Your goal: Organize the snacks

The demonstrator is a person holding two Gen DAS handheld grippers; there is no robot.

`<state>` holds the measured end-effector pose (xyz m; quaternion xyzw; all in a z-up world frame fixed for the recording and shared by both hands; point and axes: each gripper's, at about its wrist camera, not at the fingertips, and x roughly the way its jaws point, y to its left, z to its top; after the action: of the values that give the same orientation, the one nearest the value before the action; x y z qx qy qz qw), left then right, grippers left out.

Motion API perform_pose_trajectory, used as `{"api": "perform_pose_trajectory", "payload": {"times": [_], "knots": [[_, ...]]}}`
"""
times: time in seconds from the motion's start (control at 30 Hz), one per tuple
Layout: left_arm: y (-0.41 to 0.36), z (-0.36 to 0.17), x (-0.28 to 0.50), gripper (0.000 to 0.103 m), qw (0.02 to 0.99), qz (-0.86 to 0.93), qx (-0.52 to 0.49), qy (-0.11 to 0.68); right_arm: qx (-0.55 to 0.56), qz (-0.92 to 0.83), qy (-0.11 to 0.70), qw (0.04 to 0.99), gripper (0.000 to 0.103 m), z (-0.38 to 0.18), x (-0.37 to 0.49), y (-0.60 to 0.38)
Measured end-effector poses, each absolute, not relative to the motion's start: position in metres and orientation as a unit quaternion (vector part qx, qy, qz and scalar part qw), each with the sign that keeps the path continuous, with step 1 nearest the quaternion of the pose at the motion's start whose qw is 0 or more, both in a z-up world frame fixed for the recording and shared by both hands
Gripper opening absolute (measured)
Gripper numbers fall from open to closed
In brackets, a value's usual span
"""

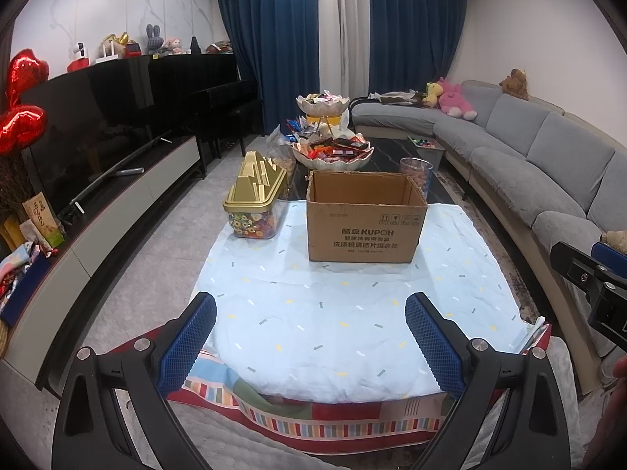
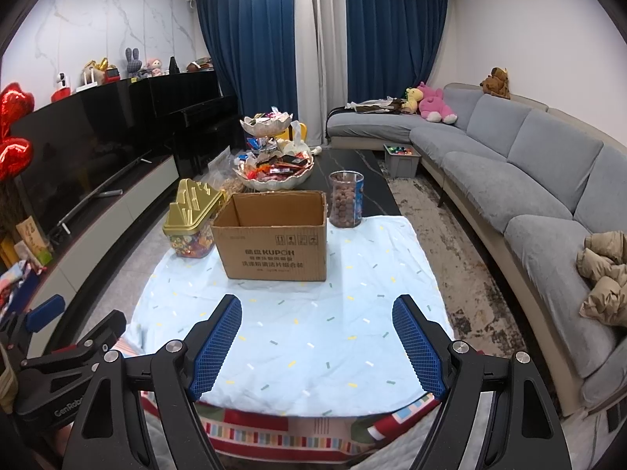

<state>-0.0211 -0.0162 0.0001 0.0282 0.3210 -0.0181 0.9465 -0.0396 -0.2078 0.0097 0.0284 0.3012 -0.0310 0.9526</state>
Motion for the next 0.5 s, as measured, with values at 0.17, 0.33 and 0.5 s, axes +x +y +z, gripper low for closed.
{"api": "perform_pose_trajectory", "payload": {"times": [0.17,0.33,0.5], "knots": [[-0.0164,-0.0024,-0.0213,0.098,0.946,-0.021,0.025,0.324,0.029,-0.031,0.301,0.953,0.080,0.0099,-0.0393,-0.2080],[-0.0160,-0.0025,-0.0211,0.098,0.945,-0.020,0.025,0.325,0.029,-0.031,0.302,0.952,0.080,0.0097,-0.0392,-0.2084],[-0.0146,-0.0019,-0.0208,0.098,0.945,-0.020,0.025,0.325,0.029,-0.031,0.302,0.952,0.080,0.0093,-0.0405,-0.2071]]}}
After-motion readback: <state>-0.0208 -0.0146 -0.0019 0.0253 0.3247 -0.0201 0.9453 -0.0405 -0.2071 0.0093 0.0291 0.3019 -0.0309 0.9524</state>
